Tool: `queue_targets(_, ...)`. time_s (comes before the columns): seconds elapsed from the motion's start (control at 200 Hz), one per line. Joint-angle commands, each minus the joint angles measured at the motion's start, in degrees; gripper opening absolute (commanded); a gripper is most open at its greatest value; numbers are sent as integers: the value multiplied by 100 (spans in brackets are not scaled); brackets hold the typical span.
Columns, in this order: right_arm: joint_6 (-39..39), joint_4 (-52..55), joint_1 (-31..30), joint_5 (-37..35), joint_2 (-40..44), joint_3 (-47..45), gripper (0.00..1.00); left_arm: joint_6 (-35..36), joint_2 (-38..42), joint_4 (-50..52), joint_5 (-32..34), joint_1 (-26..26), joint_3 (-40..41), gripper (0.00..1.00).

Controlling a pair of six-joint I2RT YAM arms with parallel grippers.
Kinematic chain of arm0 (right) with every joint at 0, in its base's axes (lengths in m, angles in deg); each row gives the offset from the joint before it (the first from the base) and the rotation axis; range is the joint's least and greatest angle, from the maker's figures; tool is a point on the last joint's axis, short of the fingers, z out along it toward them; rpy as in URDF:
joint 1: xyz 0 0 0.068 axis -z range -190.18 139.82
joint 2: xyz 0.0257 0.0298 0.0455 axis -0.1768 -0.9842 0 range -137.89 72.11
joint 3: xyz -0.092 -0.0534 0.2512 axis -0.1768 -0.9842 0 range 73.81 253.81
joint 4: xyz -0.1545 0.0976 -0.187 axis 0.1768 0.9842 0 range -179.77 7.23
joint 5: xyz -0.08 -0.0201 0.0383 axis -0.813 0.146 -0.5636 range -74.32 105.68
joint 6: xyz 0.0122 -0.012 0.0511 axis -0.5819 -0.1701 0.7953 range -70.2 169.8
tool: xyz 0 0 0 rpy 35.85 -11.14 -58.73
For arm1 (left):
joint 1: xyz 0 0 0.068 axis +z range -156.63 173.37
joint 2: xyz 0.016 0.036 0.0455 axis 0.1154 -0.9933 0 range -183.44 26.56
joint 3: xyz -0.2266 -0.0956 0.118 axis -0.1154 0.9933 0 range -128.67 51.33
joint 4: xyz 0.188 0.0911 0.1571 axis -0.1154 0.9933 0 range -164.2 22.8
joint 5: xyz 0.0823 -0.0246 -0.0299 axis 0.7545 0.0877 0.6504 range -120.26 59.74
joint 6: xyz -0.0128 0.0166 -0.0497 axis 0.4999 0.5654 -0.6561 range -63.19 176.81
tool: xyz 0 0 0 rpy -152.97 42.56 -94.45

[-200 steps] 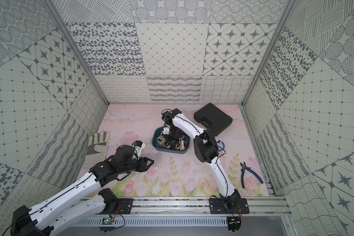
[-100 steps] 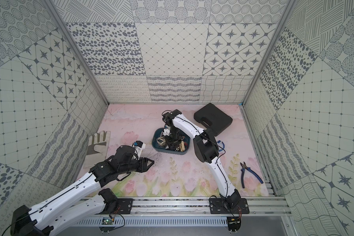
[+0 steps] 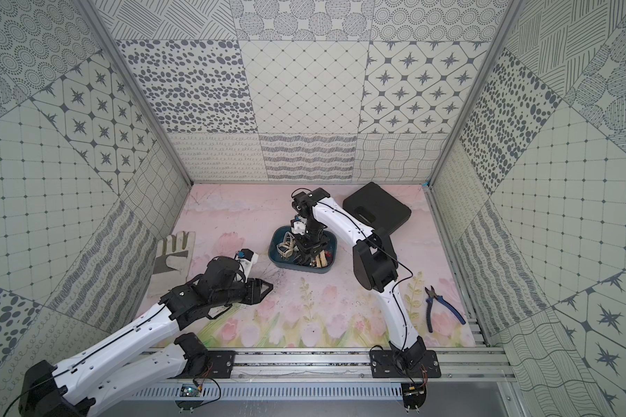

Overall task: Put the watch into the storage box
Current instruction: Adjust the watch in the storage box.

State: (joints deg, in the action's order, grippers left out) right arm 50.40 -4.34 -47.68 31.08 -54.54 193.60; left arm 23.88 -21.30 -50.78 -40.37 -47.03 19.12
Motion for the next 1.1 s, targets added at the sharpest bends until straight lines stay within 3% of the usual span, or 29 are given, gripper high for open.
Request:
queue_targets(0.0,-56,-173,53,-19,603,-233,44,32,-46,-232,-107,-13,-42,51)
queue_targets(0.125,143,-731,96,28,1151,-722,41,41,-32,-238,-51,-19,-42,51)
queue_targets(0.2,429,-1638,94,520,1488,-1385,31,54,-23,-311,-16,-15,-23,51)
queue_targets(0.275,681,-2355,33,825,1540,-1813,14,56,-45,-337,-27,-13,-31,51)
queue_targets(0.39,1015,-3388,-8,1369,1529,-2368,3,41,-55,-381,-19,-17,2,51)
queue_targets(0.495,1280,-4086,-19,1803,1441,-2648,2,34,-58,-333,17,-20,22,51)
queue_targets(0.615,1376,-4349,-30,1835,1209,-2662,2,18,-41,-289,49,-21,40,51)
queue_targets(0.885,1444,-4494,62,1484,993,-2744,1,-38,-18,-269,112,-15,120,51)
queue_targets(1.096,1416,-4654,215,1342,1166,-3358,1,-24,-62,-269,162,-20,153,51)
